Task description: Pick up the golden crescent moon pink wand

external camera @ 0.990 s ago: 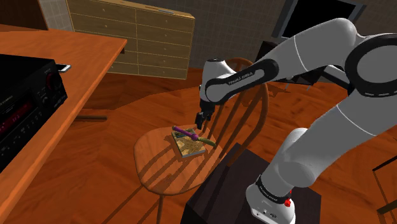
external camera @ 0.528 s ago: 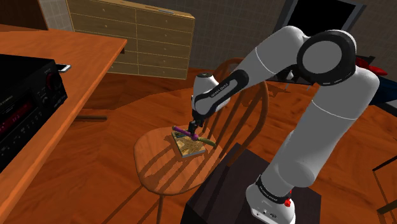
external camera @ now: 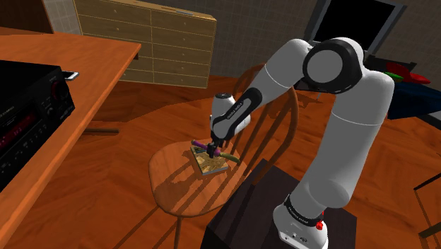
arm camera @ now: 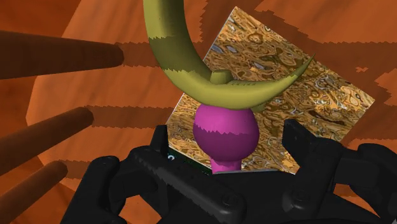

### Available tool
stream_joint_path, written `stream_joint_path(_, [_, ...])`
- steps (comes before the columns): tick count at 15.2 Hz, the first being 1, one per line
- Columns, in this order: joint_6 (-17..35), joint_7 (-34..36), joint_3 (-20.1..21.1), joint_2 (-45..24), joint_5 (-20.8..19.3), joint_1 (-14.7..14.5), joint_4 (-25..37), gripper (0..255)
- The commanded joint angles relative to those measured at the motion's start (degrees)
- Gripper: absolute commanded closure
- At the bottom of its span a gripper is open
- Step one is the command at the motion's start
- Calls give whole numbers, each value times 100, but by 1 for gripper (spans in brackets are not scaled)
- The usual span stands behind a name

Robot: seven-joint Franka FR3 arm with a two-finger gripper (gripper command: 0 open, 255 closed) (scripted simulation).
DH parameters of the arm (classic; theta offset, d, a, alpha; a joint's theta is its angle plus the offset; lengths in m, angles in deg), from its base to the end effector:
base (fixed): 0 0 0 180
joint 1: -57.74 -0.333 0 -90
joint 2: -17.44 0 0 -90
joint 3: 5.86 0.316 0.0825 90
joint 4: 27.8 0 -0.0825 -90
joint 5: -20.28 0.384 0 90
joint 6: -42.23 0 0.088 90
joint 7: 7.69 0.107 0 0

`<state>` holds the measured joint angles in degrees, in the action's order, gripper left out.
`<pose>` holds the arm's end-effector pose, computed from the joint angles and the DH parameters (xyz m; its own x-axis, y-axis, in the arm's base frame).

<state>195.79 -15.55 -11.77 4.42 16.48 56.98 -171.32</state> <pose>0.4607 -0.0415 0.1919 0.9924 0.1078 -0.0593 0.1104 -0.9930 0.0419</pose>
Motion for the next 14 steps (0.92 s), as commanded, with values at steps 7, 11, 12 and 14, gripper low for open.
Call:
stream_joint_path(7, [133, 14, 11, -136, 10, -6, 5, 255])
stream_joint_path(11, [133, 13, 11, -136, 10, -5, 5, 255])
stream_joint_path(12, [133, 14, 11, -136, 10, -5, 5, 255])
stream_joint_path(14, [53, 18, 7, -47, 2, -11, -4, 255])
